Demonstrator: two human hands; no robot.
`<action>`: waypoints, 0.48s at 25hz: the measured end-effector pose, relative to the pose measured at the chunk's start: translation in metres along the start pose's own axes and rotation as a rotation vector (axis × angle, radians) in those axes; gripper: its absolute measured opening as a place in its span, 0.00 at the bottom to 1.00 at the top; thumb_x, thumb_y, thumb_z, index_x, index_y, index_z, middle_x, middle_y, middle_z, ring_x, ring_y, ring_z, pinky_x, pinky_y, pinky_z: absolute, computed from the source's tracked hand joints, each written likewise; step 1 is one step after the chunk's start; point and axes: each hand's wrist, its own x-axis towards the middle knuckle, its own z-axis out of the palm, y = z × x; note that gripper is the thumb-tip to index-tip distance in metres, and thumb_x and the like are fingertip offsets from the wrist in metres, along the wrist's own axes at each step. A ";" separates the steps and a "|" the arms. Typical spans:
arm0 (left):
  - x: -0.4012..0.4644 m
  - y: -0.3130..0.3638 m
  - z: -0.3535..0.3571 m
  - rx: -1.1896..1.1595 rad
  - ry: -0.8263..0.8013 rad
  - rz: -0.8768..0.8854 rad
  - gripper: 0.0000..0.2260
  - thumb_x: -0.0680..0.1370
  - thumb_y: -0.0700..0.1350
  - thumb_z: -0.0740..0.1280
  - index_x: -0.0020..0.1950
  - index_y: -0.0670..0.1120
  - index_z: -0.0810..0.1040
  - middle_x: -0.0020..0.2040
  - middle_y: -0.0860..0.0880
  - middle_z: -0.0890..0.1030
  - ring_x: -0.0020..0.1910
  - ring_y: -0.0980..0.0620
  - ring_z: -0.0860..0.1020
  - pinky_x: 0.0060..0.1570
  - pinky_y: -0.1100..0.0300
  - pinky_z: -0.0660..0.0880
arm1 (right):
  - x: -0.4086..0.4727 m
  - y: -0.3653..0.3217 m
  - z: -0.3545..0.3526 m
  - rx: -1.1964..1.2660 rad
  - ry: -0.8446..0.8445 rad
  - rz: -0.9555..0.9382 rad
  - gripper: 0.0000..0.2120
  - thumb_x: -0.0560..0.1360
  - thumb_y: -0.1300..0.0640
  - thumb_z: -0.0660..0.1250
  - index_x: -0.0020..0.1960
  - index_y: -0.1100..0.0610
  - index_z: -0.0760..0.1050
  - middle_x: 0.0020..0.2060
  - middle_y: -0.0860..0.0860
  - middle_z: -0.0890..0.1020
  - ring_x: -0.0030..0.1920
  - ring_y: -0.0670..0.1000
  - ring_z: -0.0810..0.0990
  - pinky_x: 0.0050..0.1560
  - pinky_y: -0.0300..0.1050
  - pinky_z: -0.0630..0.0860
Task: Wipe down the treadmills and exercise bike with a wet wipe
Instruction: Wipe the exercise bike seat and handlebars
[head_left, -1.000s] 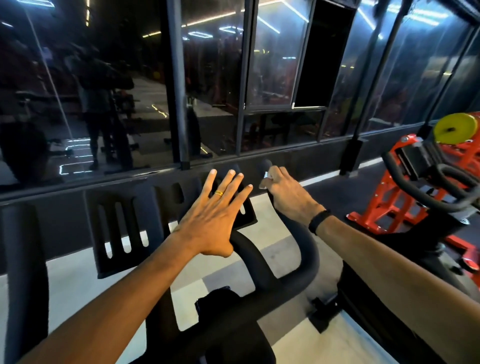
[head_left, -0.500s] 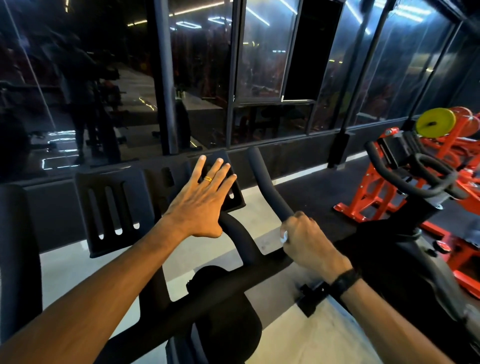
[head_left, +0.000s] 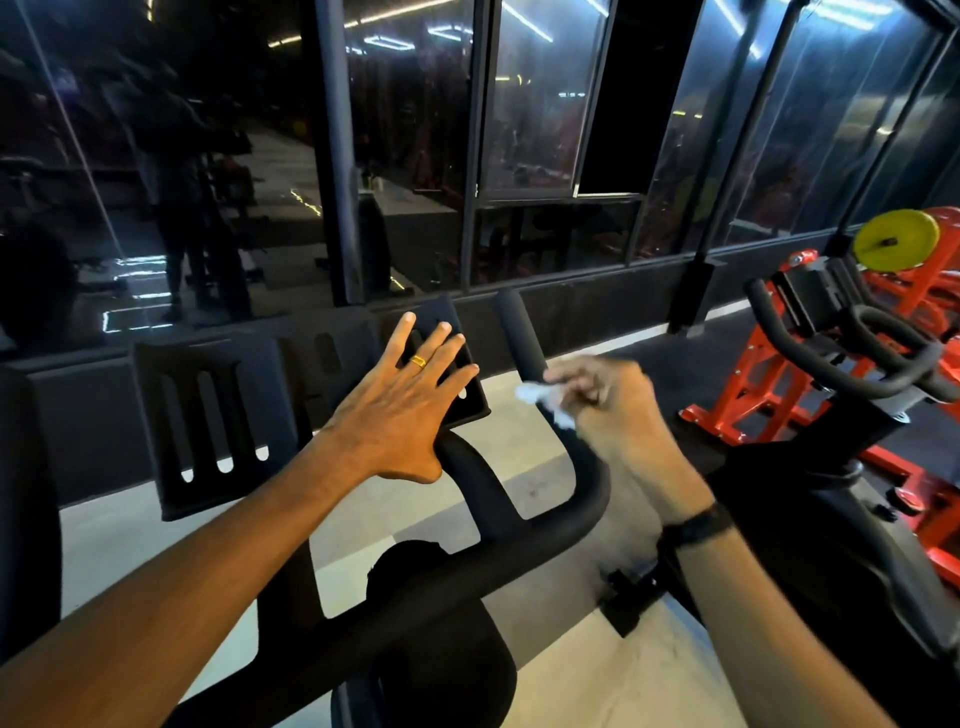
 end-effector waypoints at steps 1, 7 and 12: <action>0.000 0.000 0.000 -0.011 0.008 0.005 0.50 0.67 0.62 0.70 0.82 0.49 0.49 0.82 0.41 0.43 0.80 0.43 0.37 0.73 0.35 0.29 | 0.025 0.001 0.002 -0.069 0.107 -0.067 0.10 0.76 0.69 0.70 0.52 0.57 0.83 0.45 0.51 0.84 0.42 0.46 0.80 0.40 0.27 0.72; 0.000 0.000 -0.004 -0.082 -0.039 -0.024 0.50 0.68 0.60 0.72 0.82 0.50 0.48 0.82 0.42 0.41 0.80 0.45 0.35 0.73 0.36 0.28 | 0.142 0.010 0.037 -0.354 0.132 -0.388 0.15 0.74 0.74 0.64 0.53 0.61 0.82 0.51 0.58 0.77 0.49 0.56 0.78 0.46 0.38 0.70; 0.000 0.003 -0.006 -0.081 -0.061 -0.030 0.50 0.67 0.58 0.72 0.82 0.50 0.48 0.82 0.43 0.42 0.80 0.45 0.36 0.73 0.36 0.29 | 0.129 0.039 0.044 -0.380 0.074 -0.504 0.17 0.71 0.79 0.63 0.53 0.64 0.81 0.50 0.60 0.79 0.49 0.58 0.79 0.49 0.43 0.73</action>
